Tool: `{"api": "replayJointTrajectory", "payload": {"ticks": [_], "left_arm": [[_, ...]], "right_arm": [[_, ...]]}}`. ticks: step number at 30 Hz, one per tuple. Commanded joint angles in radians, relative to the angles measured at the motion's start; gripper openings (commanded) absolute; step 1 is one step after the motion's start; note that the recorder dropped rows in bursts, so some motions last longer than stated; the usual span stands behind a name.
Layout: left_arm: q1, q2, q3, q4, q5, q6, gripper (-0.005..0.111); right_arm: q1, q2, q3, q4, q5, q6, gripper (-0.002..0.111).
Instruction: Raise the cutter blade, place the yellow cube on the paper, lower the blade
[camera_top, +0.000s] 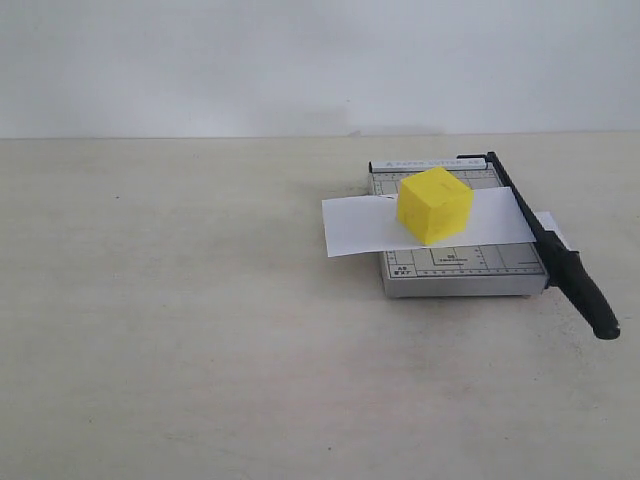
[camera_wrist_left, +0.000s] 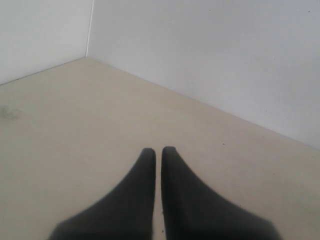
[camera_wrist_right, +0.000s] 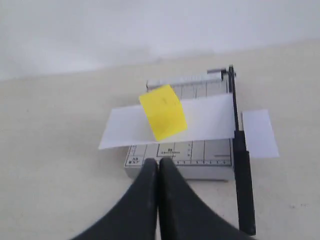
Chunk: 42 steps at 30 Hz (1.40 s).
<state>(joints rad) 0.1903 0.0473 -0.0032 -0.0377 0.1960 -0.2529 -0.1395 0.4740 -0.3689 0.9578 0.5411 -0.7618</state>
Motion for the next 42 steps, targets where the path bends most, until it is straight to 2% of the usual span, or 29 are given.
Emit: {"api": "replayJointTrajectory", "payload": {"ticks": [1,4,8,12,15,18,21,28,34,37,42], "left_arm": [[-0.003,-0.009,0.003,-0.003,-0.013,-0.01,0.004],[-0.003,-0.009,0.003,-0.003,-0.013,-0.01,0.004],[-0.003,-0.011,0.003,-0.003,-0.013,-0.01,0.004],[-0.003,-0.012,0.003,-0.003,-0.017,-0.01,0.004],[-0.003,-0.012,0.003,-0.003,-0.017,-0.01,0.004],[-0.003,-0.012,0.003,-0.003,-0.017,-0.01,0.004],[-0.003,-0.012,0.003,-0.003,-0.017,-0.01,0.004],[-0.003,-0.012,0.003,-0.003,-0.017,-0.01,0.004],[-0.003,-0.012,0.003,-0.003,-0.017,-0.01,0.004],[-0.003,-0.012,0.003,-0.003,-0.017,-0.01,0.004],[-0.003,-0.012,0.003,-0.003,-0.017,-0.01,0.004]], "right_arm": [[0.0,-0.322,0.118,0.005,-0.015,-0.034,0.0],[0.0,-0.474,0.13,0.008,-0.028,-0.048,0.0],[0.029,-0.474,0.125,0.016,-0.059,-0.035,0.0],[0.17,-0.474,0.125,0.037,-0.047,-0.068,0.0],[0.274,-0.474,0.125,-0.047,-0.051,-0.189,0.001],[0.32,-0.474,0.125,-0.185,-0.113,-0.191,0.005],[0.325,-0.474,0.125,-0.245,-0.188,-0.109,0.005],[0.325,-0.47,0.125,-0.264,-0.44,-0.2,0.005],[0.325,-0.364,0.127,-0.267,-0.636,-0.231,0.005],[0.303,-0.327,0.142,-0.355,-0.677,-0.093,0.005],[0.145,-0.35,0.283,-0.845,-0.693,0.57,0.005]]}}
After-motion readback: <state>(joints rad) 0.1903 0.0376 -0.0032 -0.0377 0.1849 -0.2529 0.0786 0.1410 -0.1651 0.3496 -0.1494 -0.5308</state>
